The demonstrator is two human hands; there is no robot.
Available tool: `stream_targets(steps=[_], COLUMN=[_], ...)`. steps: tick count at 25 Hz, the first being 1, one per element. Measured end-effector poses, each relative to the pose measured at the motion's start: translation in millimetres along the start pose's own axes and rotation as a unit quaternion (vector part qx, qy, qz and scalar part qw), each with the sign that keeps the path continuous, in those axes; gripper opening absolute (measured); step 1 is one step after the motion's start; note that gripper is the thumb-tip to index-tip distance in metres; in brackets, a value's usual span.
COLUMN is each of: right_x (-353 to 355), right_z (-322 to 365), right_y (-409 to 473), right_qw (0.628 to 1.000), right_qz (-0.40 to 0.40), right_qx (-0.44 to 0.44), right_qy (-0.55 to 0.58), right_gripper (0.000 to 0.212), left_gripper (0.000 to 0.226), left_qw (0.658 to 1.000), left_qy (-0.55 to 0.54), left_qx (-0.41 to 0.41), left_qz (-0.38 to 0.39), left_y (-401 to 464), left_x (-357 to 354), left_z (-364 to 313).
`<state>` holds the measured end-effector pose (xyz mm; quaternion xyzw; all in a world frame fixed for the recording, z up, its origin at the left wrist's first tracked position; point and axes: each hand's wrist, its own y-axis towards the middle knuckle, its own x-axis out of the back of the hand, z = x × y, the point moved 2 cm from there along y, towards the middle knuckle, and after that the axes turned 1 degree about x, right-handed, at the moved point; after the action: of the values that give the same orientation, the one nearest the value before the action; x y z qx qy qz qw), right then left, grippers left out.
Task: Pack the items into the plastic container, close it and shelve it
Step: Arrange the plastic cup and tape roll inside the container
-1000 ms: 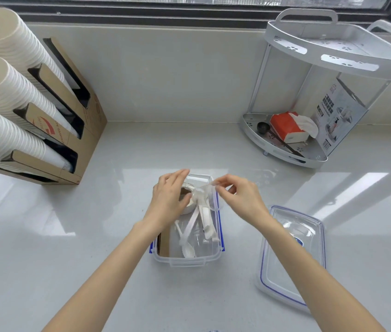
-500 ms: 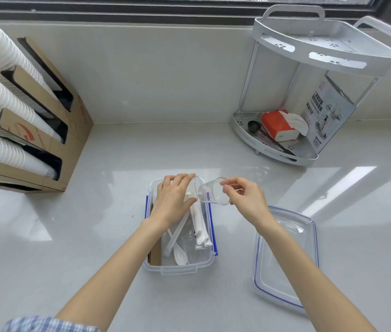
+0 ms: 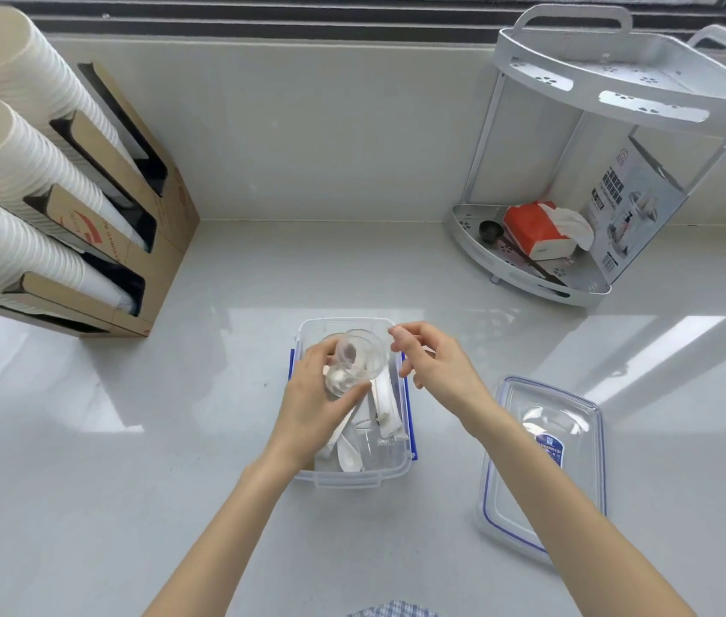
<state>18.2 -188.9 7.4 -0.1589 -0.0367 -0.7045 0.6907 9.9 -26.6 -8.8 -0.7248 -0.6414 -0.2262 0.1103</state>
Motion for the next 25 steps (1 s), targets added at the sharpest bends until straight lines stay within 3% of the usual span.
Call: stream_targets(steps=[2,4,6,9,11,14,19,22,25], right_x=[-1.4,-8.1,-24.4,-46.1,-52.2,-50.7,-23.0,0.9,11.9], right_z=[-1.4,-4.8,-10.4,-20.0,-23.1,-23.2,3.8,26.5,47.4], right_y=[-4.0,-7.7,-11.0,-13.4,-13.3,-12.9,-12.5,-10.2,-11.9], right_qw=[0.998,0.973,0.912,0.824,0.806,0.829,0.950,0.976,0.980], right_qz=[-0.005,0.037,0.126,0.212,0.216,0.208,0.138,0.049,-0.030], right_qx=[0.014,0.059,0.099,0.106,0.105,0.106,0.077,0.103,0.157], right_qy=[-0.064,-0.218,-0.377,-0.514,-0.541,-0.508,-0.270,-0.185,-0.118], right_gripper=[0.016,0.020,0.026,0.032,0.029,0.026,0.016,0.013,0.014], left_gripper=[0.044,0.046,0.049,0.048,0.048,0.049,0.049,0.048,0.048], left_qw=[0.999,0.997,0.996,0.995,0.995,0.995,0.994,0.993,0.994], left_qy=[-0.001,0.004,0.001,-0.007,-0.010,-0.013,-0.011,-0.008,-0.007], left_qx=[0.030,0.054,0.064,0.067,0.070,0.074,0.077,0.081,0.083], left_qz=[-0.034,-0.054,-0.064,-0.067,-0.065,-0.063,-0.076,-0.082,-0.068], left_y=[-5.5,-9.3,-11.8,-14.4,-15.9,-17.3,-19.3,-18.7,-18.2], left_x=[8.1,14.9,20.5,24.1,23.9,23.9,28.3,29.0,25.7], left_z=[5.5,9.5,10.7,9.1,8.5,8.9,11.5,11.3,8.9])
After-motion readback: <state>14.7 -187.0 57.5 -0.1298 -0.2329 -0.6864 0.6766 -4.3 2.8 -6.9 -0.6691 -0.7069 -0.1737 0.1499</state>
